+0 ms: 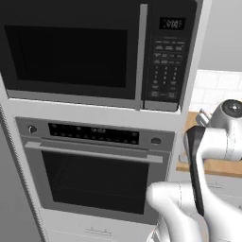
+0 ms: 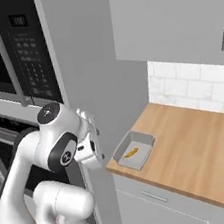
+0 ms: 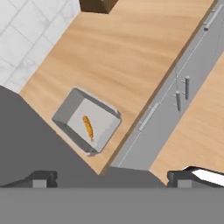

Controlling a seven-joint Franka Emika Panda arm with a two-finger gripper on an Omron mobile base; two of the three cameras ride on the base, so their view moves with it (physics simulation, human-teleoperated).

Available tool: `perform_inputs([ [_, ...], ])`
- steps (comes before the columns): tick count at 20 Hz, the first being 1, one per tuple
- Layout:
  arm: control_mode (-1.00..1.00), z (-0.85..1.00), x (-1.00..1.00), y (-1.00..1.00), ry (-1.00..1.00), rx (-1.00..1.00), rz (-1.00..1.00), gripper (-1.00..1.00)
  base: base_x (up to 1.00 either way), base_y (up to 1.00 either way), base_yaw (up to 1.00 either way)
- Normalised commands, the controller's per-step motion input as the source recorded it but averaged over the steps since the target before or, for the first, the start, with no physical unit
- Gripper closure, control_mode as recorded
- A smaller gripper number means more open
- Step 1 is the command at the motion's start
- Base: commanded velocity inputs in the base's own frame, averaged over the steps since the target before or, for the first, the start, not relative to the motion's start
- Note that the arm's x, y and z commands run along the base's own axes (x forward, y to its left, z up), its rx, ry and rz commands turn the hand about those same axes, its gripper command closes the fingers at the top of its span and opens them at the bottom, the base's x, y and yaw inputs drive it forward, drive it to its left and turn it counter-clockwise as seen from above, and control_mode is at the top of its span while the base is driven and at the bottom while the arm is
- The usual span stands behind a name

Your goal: Take the meat container that has the shrimp and place it on the second highest rack of the freezer. Then take the vegetable container that has the sweet potato and eggplant and place it on the highest rack of the freezer.

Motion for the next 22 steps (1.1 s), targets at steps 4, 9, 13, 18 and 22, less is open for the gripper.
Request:
perform_inputs([
  [4, 1.00, 0.00, 0.00, 0.00, 0.00, 0.00, 0.00, -1.00, 0.79, -0.65, 0.20],
  [9, -1.00, -0.84, 0.68, -0.93, 0.33, 0.29, 0.19, -1.00, 0.00, 0.00, 0.00],
  [13, -1.00, -0.76, 0.98, -0.42, 0.38, 0.16, 0.15, -1.00, 0.00, 0.00, 0.00],
  [18, -1.00, -0.72, 0.75, -0.42, 0.39, 0.05, 0.15, -1.00, 0.00, 0.00, 0.00],
  [22, -1.00, -0.59, 0.30, -0.68, 0.08, 0.13, 0.13, -1.00, 0.00, 0.00, 0.00],
])
